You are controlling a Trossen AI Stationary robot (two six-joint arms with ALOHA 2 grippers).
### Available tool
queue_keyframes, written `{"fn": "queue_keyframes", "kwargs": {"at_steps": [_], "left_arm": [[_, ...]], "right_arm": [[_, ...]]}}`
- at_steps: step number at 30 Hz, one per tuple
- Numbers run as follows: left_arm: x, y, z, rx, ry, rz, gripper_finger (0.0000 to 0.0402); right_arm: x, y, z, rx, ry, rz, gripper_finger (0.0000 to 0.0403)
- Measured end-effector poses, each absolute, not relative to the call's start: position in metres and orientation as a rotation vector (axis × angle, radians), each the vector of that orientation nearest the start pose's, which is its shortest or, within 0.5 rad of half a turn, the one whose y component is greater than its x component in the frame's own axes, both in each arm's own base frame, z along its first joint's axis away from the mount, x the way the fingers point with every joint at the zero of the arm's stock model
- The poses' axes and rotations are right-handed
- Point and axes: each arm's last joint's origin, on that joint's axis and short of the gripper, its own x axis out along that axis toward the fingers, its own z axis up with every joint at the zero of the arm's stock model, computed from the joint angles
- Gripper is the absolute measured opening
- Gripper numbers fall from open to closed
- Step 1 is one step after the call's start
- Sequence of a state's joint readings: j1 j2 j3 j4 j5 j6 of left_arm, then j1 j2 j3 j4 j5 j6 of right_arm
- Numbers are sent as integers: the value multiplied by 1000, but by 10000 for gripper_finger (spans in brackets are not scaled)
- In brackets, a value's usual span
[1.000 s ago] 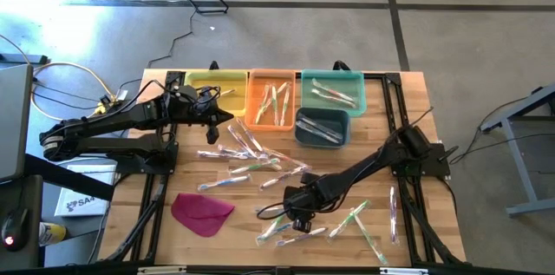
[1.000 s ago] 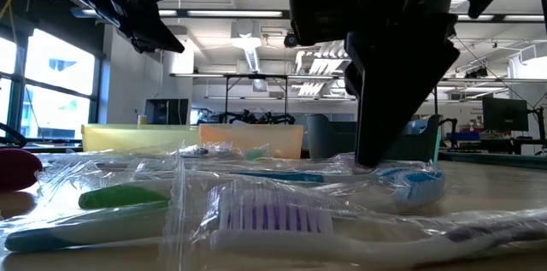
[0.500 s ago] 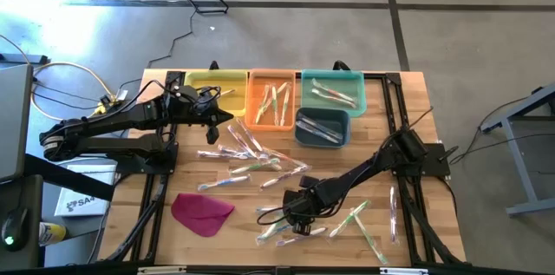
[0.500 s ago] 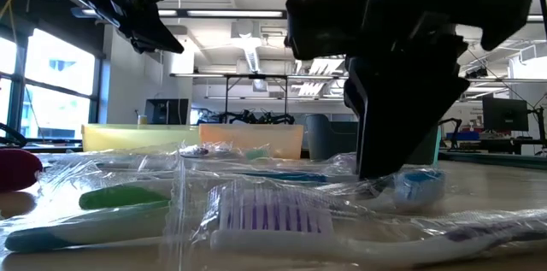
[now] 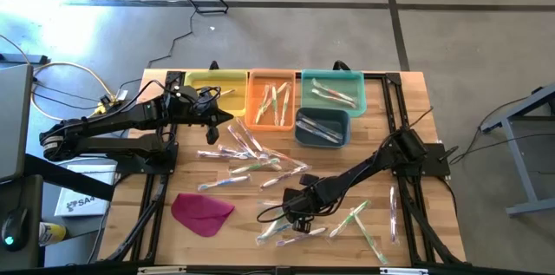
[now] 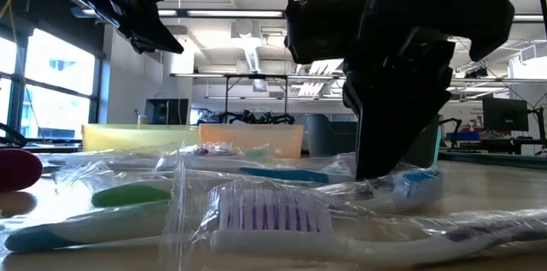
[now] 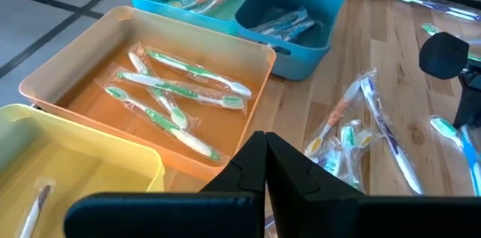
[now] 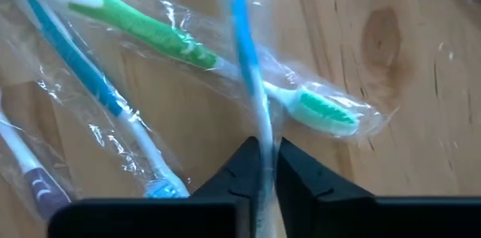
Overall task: Pick & Place Toothbrushes
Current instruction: Put the blue toothbrush into the dark blue bin
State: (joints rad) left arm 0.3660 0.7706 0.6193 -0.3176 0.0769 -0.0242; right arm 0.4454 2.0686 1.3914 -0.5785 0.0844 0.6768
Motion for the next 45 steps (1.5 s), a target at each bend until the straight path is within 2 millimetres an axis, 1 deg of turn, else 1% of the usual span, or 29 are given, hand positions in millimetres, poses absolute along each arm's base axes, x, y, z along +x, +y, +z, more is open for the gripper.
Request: {"fn": "queue_keyframes", "kwargs": {"at_steps": [3, 8, 12, 18, 20, 23, 29, 32, 38, 42, 45], "left_arm": [[158, 58, 266, -127, 456, 289, 0], [158, 58, 266, -127, 456, 289, 0], [158, 58, 266, -127, 455, 289, 0], [158, 58, 266, -134, 455, 291, 0], [158, 58, 266, -134, 454, 291, 0], [158, 58, 266, -134, 454, 291, 0], [158, 58, 266, -134, 455, 291, 0], [158, 58, 266, -134, 455, 290, 0], [158, 58, 266, -133, 451, 291, 0], [158, 58, 266, -133, 452, 292, 0], [158, 58, 266, -133, 452, 292, 0]], "right_arm": [[366, 172, 137, 254, 1253, -109, 11], [364, 171, 139, 226, 1267, -90, 14], [359, 170, 149, 200, 1278, -54, 9], [354, 163, 178, 206, 1231, -48, 7], [350, 158, 190, 196, 1211, -70, 8], [342, 152, 211, 182, 1180, -99, 7], [320, 135, 247, 123, 1130, -203, 7], [311, 126, 261, 99, 1113, -252, 8], [293, 108, 283, 50, 1103, -318, 7], [286, 94, 292, 49, 1108, -350, 7], [282, 87, 296, 11, 1121, -354, 7]]}}
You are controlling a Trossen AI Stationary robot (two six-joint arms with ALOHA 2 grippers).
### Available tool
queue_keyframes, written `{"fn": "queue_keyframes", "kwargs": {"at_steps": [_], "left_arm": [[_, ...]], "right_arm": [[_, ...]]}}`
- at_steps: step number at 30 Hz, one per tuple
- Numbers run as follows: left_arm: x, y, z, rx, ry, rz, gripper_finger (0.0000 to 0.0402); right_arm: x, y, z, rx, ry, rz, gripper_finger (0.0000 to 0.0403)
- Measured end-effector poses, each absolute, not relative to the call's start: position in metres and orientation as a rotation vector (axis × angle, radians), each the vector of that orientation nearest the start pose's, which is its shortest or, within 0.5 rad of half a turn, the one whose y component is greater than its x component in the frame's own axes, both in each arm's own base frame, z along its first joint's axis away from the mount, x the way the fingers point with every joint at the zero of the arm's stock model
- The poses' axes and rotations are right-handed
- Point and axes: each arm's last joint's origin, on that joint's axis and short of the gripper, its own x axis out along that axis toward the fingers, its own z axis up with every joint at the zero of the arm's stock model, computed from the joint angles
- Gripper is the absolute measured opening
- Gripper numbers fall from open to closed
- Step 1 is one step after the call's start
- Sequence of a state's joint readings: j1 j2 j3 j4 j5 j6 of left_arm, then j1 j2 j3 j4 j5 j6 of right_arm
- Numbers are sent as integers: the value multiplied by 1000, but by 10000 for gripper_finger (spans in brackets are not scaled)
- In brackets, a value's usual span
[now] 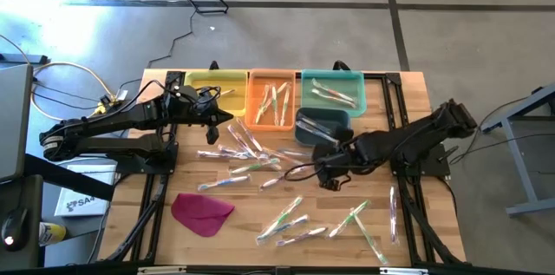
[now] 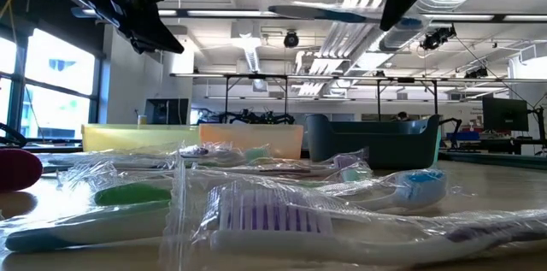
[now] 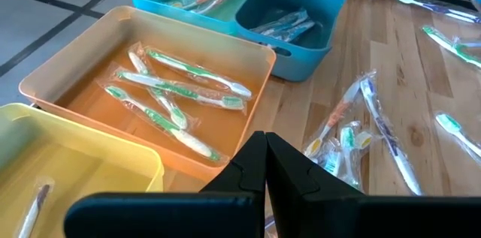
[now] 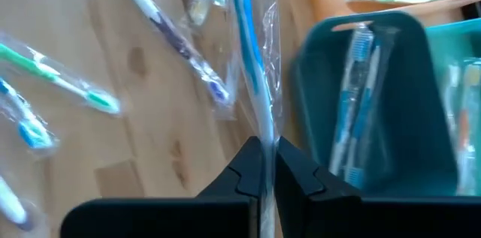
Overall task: Pick & Place Toothbrushes
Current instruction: Put the blue toothbrush into the dark blue bin
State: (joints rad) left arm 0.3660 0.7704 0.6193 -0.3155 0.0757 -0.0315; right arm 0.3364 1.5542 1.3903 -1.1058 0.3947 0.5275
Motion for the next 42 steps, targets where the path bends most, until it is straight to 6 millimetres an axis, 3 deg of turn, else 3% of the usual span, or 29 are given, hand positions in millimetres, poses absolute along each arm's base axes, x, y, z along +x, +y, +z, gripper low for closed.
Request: {"fn": "queue_keyframes", "kwargs": {"at_steps": [18, 26, 35, 42], "left_arm": [[159, 59, 269, -90, 428, 301, 0], [159, 59, 269, -90, 431, 303, 0], [159, 59, 269, -90, 431, 303, 0], [159, 59, 269, -90, 430, 303, 0]], "right_arm": [[268, 41, 312, -37, 1171, -419, 7], [257, 18, 279, 11, 1156, -435, 7], [238, -14, 260, 110, 1048, -492, 7], [237, -33, 234, 184, 1023, -477, 7]]}}
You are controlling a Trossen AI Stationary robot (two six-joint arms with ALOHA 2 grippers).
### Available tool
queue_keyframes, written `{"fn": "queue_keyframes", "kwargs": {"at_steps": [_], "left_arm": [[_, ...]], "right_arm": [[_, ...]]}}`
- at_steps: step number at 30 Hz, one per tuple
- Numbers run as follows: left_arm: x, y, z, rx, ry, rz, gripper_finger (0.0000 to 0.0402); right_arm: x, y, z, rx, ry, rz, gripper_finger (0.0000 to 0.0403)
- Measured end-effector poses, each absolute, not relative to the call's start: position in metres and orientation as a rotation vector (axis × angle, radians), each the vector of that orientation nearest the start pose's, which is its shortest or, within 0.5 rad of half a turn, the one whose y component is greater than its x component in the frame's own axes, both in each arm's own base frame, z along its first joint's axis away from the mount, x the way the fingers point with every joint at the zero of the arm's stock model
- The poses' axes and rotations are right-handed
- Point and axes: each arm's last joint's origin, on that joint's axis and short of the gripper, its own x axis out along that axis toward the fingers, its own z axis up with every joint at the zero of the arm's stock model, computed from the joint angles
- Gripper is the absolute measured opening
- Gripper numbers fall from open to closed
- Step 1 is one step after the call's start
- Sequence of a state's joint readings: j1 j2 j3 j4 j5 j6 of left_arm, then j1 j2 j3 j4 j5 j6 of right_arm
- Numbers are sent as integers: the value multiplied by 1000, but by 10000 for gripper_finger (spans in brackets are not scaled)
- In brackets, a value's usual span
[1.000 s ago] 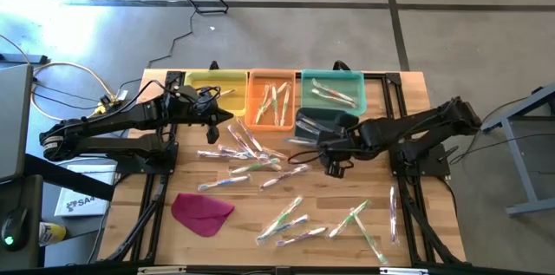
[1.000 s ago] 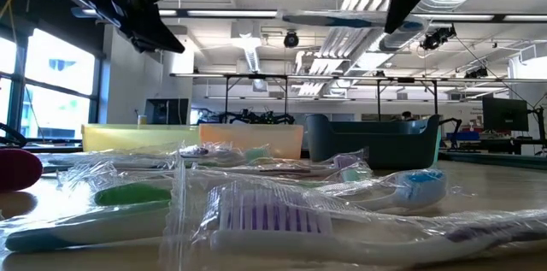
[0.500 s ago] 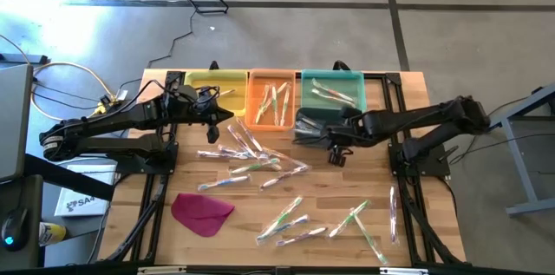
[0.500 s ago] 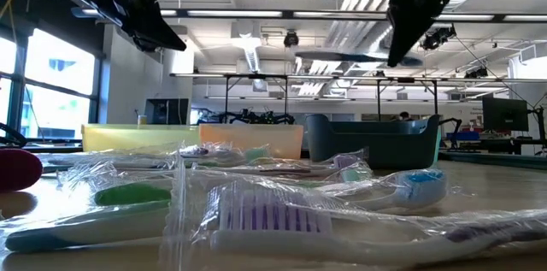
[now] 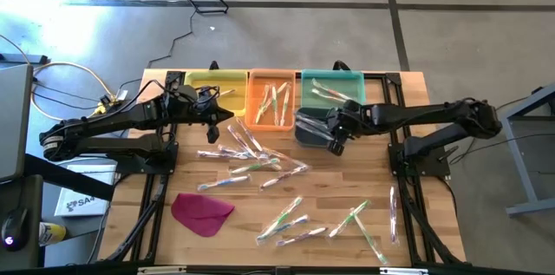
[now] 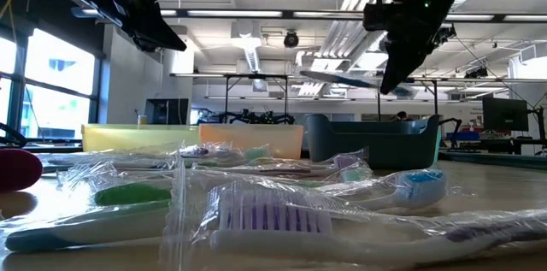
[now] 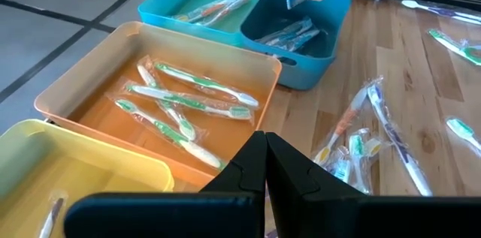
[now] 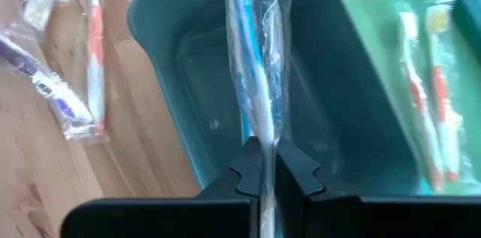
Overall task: Pick & Place Toothbrushes
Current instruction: Put the blue toothbrush into the dark blue bin
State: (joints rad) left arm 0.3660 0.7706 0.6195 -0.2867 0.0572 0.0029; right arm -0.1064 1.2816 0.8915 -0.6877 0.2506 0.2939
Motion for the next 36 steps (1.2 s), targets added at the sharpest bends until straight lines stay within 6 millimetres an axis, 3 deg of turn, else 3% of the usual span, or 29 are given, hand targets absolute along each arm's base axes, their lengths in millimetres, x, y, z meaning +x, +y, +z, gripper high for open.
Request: {"fn": "queue_keyframes", "kwargs": {"at_steps": [5, 29, 36], "left_arm": [[159, 59, 269, -90, 430, 303, 0], [159, 59, 269, -90, 430, 302, 0], [159, 59, 269, -90, 430, 302, 0]], "right_arm": [[235, -39, 217, 211, 1012, -482, 7], [219, -48, 171, 323, 987, -459, 7], [217, -48, 167, 332, 998, -467, 10]]}}
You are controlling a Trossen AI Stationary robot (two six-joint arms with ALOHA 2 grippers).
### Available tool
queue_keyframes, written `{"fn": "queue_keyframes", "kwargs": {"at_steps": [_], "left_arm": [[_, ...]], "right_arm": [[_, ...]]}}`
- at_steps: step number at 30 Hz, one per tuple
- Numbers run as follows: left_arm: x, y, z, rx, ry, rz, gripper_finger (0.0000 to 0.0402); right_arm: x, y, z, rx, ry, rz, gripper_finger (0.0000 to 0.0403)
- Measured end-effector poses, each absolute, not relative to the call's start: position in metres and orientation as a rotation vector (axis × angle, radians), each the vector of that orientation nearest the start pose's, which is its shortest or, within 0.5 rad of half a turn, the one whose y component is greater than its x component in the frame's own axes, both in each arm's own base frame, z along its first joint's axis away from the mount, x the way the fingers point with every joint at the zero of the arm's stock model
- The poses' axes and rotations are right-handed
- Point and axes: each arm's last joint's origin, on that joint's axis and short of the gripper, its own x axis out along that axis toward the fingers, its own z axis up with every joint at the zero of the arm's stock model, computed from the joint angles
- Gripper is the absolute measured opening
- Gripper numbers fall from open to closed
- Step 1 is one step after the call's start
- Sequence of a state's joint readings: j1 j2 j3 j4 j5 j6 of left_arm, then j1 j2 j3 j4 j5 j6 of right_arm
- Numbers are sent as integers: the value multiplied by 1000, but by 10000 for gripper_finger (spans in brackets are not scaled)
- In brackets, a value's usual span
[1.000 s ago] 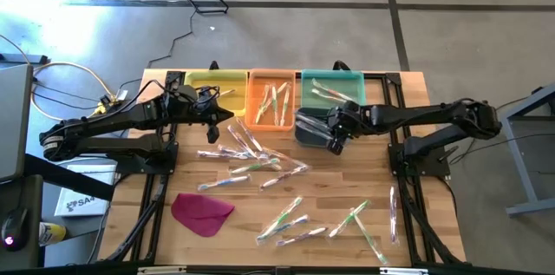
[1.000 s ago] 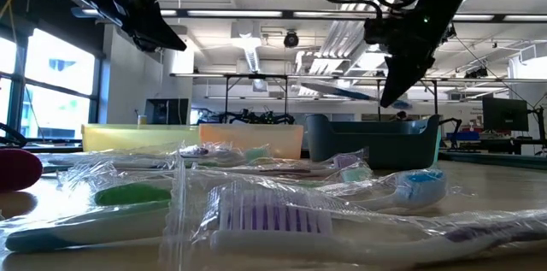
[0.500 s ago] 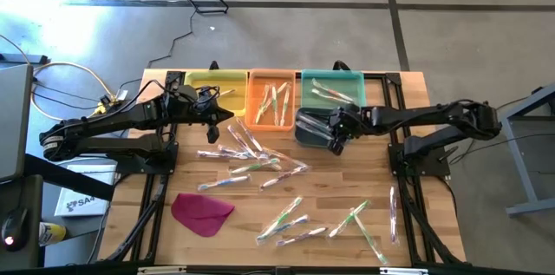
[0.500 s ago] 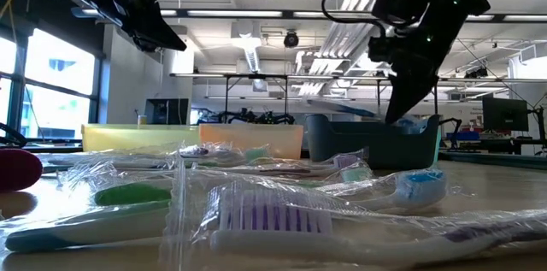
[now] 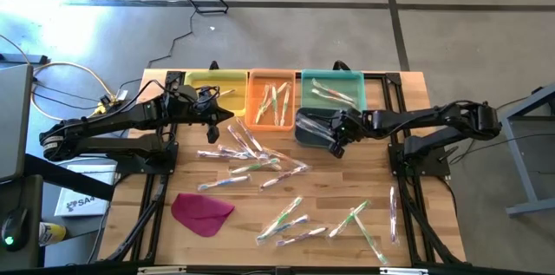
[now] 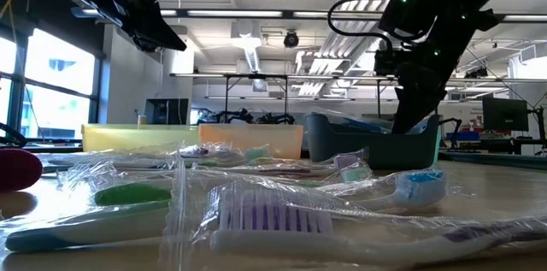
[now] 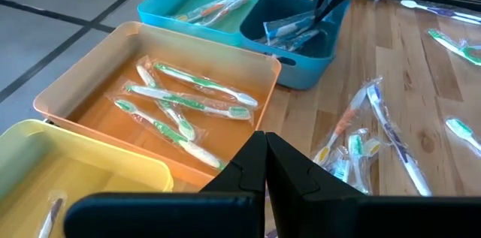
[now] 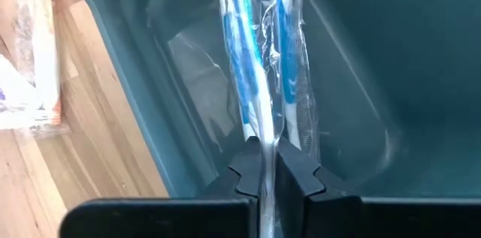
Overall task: Pick & Place Toothbrushes
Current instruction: Put the blue toothbrush into the dark blue bin, then put the violet toothbrush into the yellow bin
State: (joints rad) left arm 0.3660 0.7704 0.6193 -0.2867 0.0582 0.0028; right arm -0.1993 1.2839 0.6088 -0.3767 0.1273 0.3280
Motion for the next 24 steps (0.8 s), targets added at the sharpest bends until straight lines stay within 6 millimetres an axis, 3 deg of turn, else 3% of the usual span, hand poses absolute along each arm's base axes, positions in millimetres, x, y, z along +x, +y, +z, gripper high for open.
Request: {"fn": "queue_keyframes", "kwargs": {"at_steps": [19, 24], "left_arm": [[159, 59, 269, -90, 431, 302, 0], [159, 59, 269, -90, 430, 302, 0]], "right_arm": [[221, -49, 169, 280, 949, -466, 134], [225, -50, 174, 262, 912, -441, 149]]}}
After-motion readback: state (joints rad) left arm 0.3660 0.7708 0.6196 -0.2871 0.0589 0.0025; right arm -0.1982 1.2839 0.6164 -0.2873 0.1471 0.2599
